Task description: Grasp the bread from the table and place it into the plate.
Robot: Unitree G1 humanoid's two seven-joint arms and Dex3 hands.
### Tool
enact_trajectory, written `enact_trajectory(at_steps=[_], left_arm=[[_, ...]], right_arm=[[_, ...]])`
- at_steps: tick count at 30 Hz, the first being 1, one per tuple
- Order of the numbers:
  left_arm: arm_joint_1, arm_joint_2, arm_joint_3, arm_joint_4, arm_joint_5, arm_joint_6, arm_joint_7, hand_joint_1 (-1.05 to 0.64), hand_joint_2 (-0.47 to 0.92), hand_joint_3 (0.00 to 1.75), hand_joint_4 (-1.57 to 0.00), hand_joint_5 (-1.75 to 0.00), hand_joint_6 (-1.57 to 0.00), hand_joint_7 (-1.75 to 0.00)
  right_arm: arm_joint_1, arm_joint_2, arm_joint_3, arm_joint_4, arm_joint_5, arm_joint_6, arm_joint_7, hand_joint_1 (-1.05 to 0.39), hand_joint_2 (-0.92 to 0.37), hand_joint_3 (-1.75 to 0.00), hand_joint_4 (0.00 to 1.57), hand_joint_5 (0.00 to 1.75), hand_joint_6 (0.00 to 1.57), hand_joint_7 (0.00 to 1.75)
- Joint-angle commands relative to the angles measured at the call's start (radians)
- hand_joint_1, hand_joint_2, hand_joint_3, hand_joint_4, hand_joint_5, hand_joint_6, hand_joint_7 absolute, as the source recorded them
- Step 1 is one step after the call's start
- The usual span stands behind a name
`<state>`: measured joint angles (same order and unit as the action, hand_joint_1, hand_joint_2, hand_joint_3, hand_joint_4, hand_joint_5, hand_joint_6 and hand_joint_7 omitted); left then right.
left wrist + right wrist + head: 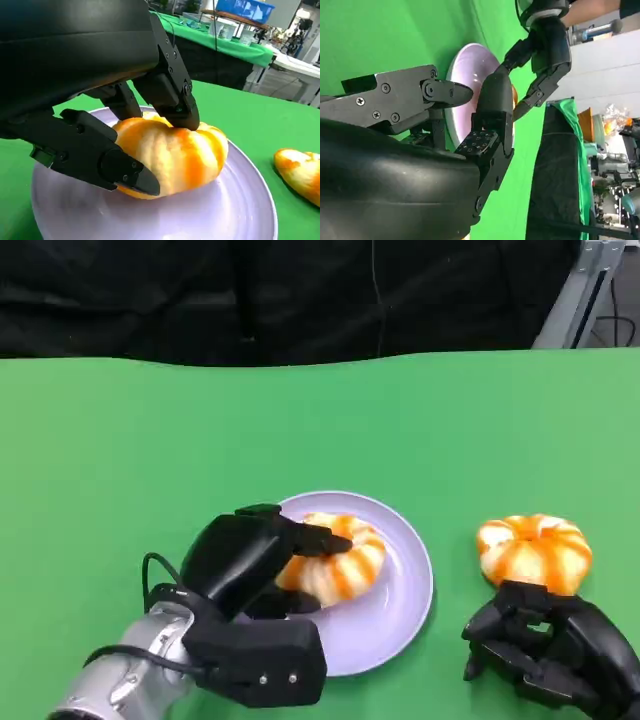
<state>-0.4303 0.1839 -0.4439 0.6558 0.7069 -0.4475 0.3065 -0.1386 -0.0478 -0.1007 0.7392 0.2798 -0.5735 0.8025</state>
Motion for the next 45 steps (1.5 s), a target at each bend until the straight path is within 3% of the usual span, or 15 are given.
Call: enact_trajectory(at_steps=[1,7,16,20,33,45], left_arm=[[-0.023,0.026,-0.001,-0.004,0.019,0.01,0.023,-0.56,0.92,0.13,-0.81,-0.2,-0.89,0.0],[-0.022,0.03,0.001,-0.007,0.017,0.013,0.015,-0.75,0.92,0.18,-0.83,-0.09,-0.84,0.0],[-0.018,0.037,0.003,-0.019,0.009,0.02,-0.004,-0.79,0.92,0.21,-0.82,-0.05,-0.8,0.0],[-0.012,0.049,0.007,-0.032,0.003,0.013,-0.008,-0.87,0.92,0.27,-0.76,-0.01,-0.67,0.0],[0.033,0.083,0.041,-0.132,-0.04,0.059,-0.075,-0.93,0.92,0.43,-0.66,0.0,-0.48,0.0],[0.158,0.132,0.131,-0.286,-0.08,0.045,-0.039,-0.92,0.92,0.49,-0.62,0.0,-0.43,0.0]], right_arm=[[0.004,-0.008,-0.002,-0.015,0.01,0.01,-0.001,-0.05,-0.86,-0.42,0.63,1.45,0.73,1.03],[0.004,-0.005,-0.004,-0.02,0.016,0.018,0.006,-0.04,-0.85,-0.44,0.62,1.46,0.73,1.04],[0.011,-0.005,0.0,-0.035,0.009,0.024,-0.004,-0.03,-0.83,-0.47,0.61,1.46,0.74,1.04],[0.014,-0.005,0.002,-0.046,0.005,0.03,-0.011,-0.04,-0.83,-0.48,0.6,1.49,0.72,1.05],[0.013,-0.009,-0.001,-0.039,0.004,0.022,-0.006,-0.03,-0.85,-0.48,0.61,1.49,0.71,1.06],[0.008,-0.009,0.0,-0.029,0.002,0.013,-0.004,-0.02,-0.86,-0.45,0.63,1.46,0.72,1.04]])
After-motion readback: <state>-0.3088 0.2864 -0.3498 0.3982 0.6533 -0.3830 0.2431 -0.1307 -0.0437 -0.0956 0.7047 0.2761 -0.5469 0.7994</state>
